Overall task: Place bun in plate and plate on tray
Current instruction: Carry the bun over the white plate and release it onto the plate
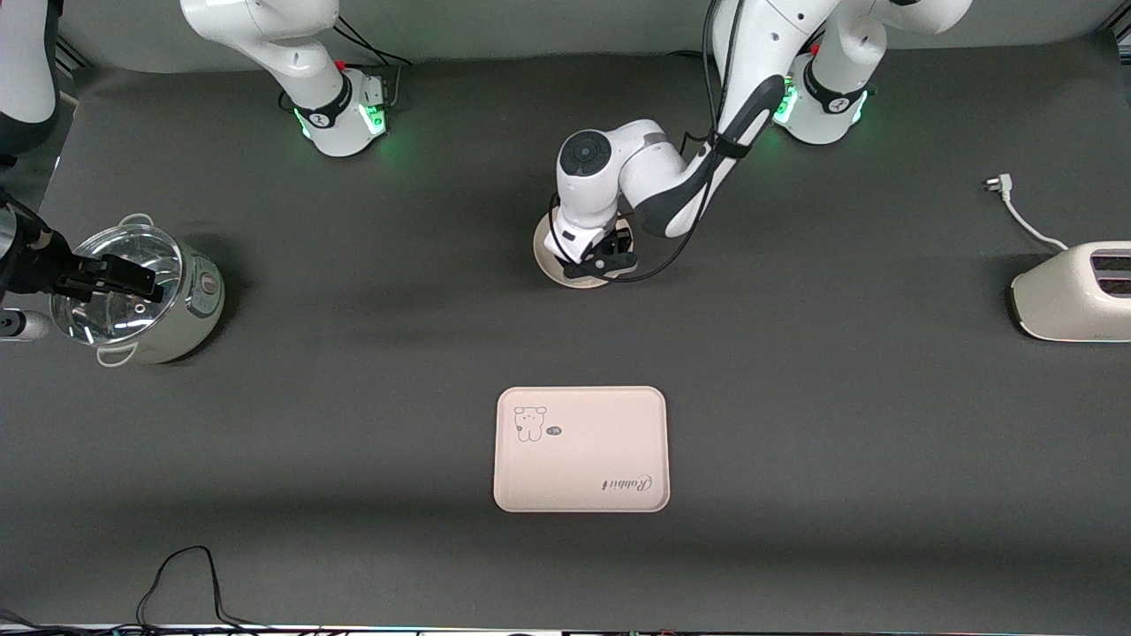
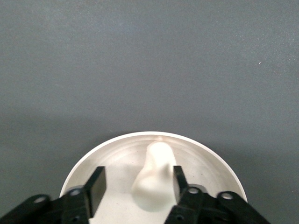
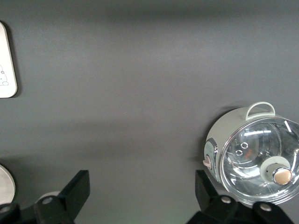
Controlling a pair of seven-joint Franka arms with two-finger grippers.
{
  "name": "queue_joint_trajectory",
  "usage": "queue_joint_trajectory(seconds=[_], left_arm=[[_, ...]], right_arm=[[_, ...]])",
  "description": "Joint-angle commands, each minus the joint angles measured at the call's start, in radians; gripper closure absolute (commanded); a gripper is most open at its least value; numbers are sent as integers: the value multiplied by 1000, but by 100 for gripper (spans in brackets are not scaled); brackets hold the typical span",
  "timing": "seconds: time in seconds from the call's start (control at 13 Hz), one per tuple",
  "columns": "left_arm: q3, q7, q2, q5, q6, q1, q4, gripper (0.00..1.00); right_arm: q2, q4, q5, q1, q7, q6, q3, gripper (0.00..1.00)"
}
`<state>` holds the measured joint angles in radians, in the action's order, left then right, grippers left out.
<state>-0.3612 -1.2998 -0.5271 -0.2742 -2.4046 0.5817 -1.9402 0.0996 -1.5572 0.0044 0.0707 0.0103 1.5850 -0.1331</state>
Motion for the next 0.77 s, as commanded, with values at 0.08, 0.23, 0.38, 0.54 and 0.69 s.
queue_joint_trajectory(seconds=[0.08, 0.23, 0.38, 0.54, 0.69], left_arm=[[10, -26, 9, -23, 33, 12, 14, 0], [11, -6, 22, -23, 51, 1, 20, 0], [11, 110, 71, -22, 114, -60, 49, 0], [5, 296, 119, -10, 220, -147, 98, 0], [4, 486, 191, 21, 272, -265, 122, 0]], right_arm=[[-6, -3, -17, 12, 19, -7, -10, 0], [-6, -3, -17, 12, 19, -7, -10, 0], [-6, -4, -17, 12, 19, -7, -10, 0], [-6, -4, -17, 12, 19, -7, -10, 0], [-8, -6, -17, 12, 16, -7, -10, 0]])
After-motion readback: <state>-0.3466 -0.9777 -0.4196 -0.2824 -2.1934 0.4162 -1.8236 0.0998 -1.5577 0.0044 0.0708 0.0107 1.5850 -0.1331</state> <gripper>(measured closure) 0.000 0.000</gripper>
